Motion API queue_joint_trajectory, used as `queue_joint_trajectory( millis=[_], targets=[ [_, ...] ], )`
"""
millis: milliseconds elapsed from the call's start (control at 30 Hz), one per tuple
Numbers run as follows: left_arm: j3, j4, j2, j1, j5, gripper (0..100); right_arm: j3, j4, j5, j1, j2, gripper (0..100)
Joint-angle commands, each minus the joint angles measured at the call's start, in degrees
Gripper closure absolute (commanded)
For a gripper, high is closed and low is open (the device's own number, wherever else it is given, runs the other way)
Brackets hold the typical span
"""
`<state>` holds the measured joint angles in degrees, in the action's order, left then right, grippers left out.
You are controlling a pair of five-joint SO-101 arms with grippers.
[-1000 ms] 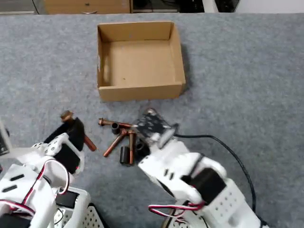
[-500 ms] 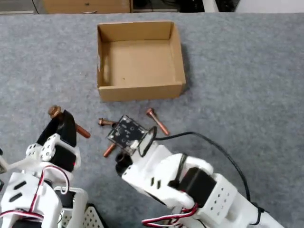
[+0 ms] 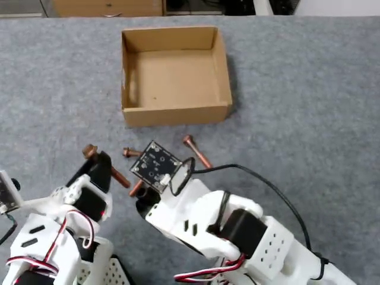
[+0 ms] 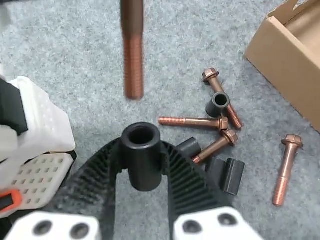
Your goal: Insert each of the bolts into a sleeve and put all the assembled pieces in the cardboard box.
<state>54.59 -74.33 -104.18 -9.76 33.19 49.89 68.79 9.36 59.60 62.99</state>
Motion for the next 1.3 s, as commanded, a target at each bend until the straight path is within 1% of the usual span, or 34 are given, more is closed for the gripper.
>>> queue_joint_trajectory(
  millis=[0, 133, 267, 467, 567, 767, 1267],
  targets=[
    [-2.3, -0.4, 0.0, -1.7, -0.1, 98, -0.5, -1.2, 0.1, 0.5, 0.1, 99.8],
    [-2.5, -0.9, -0.2, -6.8, -3.2, 98, -1.7, 0.5, -3.0, 0.6, 0.7, 99.8],
    [-4.1, -0.4, -0.3, -9.2, -3.2, 98, -2.1, 2.3, -6.6, 0.7, 4.6, 99.8],
    [-5.5, 0.2, -0.1, -11.8, -3.0, 98, -0.4, 2.4, -6.7, 0.7, 9.2, 99.8],
    [-2.8, 1.7, -0.2, -12.0, -3.3, 98, 1.4, 2.3, -6.4, 0.6, 9.6, 99.8],
    [-1.7, 3.2, -0.3, -12.3, -3.1, 98, 1.6, 2.3, -6.4, 0.7, 9.6, 99.8],
    [-1.8, 3.0, -0.3, -12.5, -3.0, 98, 0.5, -0.1, -6.3, 1.5, 9.6, 99.8]
  ],
)
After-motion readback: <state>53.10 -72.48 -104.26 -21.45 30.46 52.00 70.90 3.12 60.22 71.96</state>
